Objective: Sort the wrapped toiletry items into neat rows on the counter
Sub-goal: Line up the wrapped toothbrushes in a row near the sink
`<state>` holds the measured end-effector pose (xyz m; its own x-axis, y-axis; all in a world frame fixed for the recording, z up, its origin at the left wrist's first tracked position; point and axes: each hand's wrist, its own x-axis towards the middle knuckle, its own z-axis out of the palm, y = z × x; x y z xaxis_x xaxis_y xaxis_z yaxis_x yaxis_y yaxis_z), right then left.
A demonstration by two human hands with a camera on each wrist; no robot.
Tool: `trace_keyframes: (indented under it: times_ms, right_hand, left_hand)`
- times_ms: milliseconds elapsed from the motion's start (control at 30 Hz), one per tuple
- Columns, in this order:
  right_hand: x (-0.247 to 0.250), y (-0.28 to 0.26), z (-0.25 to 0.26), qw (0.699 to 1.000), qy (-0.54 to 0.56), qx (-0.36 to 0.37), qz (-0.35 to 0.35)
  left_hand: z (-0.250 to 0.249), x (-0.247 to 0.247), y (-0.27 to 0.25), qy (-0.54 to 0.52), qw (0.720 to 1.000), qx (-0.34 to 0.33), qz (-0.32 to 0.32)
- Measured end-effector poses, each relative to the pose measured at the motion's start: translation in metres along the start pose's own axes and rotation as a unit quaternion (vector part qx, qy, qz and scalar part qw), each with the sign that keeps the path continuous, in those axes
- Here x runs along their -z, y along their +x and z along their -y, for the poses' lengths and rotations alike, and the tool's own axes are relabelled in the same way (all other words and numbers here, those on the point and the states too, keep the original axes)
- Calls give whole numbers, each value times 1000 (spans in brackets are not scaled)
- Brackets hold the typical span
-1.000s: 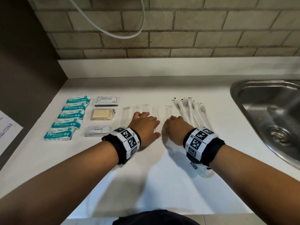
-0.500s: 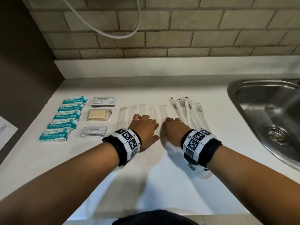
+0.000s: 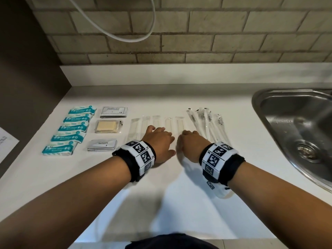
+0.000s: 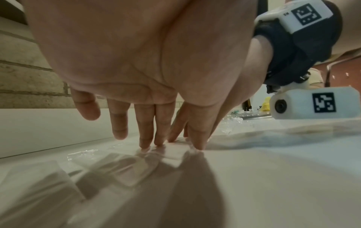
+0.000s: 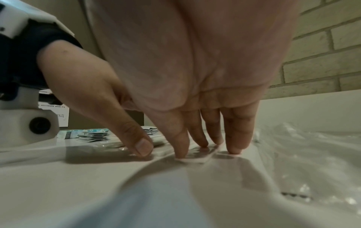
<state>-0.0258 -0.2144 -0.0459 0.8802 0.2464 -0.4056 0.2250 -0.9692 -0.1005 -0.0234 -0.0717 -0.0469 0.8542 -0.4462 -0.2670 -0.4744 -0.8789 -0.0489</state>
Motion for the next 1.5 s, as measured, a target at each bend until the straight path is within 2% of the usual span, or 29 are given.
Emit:
trace_keyframes:
  times_ms: [100,200,300,367,400,533,700,800,1100,1400,1500]
  right_hand:
    - [4,-5,-4,999,13,20,-37]
    - [22,-12,-19,991,71,19,-115]
    - [44,-17,-40,987,88,-43,-126]
    - [54,-19,-57,985,81,-87,-123]
    - [56,-18,-64,984,82,-104,-119]
    - [52,-11,-77,985,87,-120,-84]
    - [44,-3,-85,988,102,-89,-79]
    - [39,-2,-91,989,110,-69,-63]
    - [44,-8,-116,996,13,-59,-64]
    - [37,-16,-102,999,37,-9,-18]
    - [34,-17,-98,999,47,0,-13]
  left_hand:
    - [-1,5,-1,-21,1000,12,-2]
    - [-4,18,2,-76,994,30,-73]
    - [-11,35,10,-214,965,64,-136]
    - [-23,44,22,-293,943,78,-139]
    - [-30,47,28,-305,940,75,-134]
    - [-55,49,53,-288,951,68,-89]
    - [-70,47,71,-268,959,87,-39]
    - [-71,46,76,-259,960,105,-30]
    - [-82,46,84,-265,956,122,-21]
    - [-69,45,72,-250,963,102,17]
    - [-68,44,67,-207,975,79,10]
